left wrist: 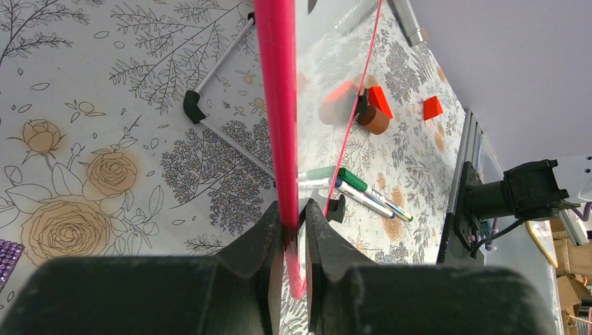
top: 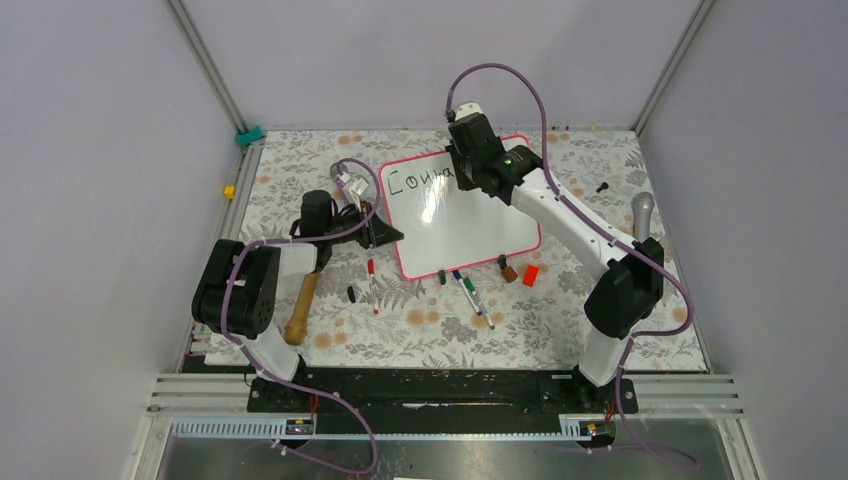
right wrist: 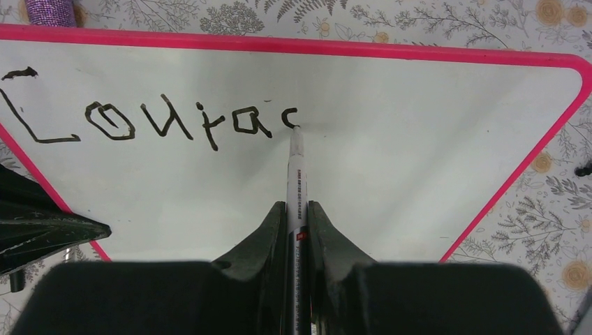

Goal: Write a sentence on the whiteboard

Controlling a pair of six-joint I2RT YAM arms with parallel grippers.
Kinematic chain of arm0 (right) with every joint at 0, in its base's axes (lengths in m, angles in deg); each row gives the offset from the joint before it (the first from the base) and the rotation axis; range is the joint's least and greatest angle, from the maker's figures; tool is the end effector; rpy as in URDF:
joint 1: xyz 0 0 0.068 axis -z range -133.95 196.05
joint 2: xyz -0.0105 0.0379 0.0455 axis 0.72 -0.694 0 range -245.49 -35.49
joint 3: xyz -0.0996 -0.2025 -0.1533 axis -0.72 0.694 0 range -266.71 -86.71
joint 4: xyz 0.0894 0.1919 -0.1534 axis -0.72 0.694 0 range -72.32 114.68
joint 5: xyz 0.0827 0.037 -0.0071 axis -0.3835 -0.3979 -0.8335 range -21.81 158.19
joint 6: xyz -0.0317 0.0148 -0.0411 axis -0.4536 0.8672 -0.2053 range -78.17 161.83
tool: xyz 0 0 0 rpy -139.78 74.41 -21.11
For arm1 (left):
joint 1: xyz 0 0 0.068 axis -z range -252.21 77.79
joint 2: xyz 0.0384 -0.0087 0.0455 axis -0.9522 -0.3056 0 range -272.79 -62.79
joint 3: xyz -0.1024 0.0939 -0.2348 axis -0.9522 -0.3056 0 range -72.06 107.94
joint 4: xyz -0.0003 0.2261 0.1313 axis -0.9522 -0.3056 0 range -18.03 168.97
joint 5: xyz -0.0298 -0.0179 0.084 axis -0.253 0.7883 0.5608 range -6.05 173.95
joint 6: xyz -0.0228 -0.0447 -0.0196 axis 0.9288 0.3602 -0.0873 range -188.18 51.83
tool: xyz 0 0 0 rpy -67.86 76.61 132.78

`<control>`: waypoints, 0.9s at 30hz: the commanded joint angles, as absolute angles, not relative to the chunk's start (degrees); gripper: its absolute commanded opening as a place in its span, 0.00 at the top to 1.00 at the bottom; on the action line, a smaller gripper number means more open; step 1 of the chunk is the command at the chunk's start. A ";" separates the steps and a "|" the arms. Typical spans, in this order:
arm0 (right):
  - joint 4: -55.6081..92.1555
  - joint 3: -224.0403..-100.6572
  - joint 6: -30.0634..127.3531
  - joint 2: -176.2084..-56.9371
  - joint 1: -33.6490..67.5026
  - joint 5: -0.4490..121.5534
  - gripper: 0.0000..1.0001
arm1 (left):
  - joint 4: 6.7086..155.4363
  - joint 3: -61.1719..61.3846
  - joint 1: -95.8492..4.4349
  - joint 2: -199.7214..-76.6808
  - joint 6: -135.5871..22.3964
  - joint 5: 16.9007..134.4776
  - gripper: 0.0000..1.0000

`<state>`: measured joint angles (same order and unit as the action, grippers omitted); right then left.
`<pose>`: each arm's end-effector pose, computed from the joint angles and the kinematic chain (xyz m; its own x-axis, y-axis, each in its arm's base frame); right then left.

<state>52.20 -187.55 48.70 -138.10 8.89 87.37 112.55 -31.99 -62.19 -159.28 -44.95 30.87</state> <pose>0.3347 0.2390 0.3598 -0.5113 -0.2458 -0.8235 -0.3005 0.9489 -0.0967 0.3134 -0.0842 0.1680 -0.6785 -0.1207 -0.7246 0.6122 0.4523 -0.6486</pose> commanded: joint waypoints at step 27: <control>53.12 -192.77 48.59 -139.78 10.13 86.12 1.00 | 111.23 -32.05 -62.71 -160.88 -48.49 34.67 1.00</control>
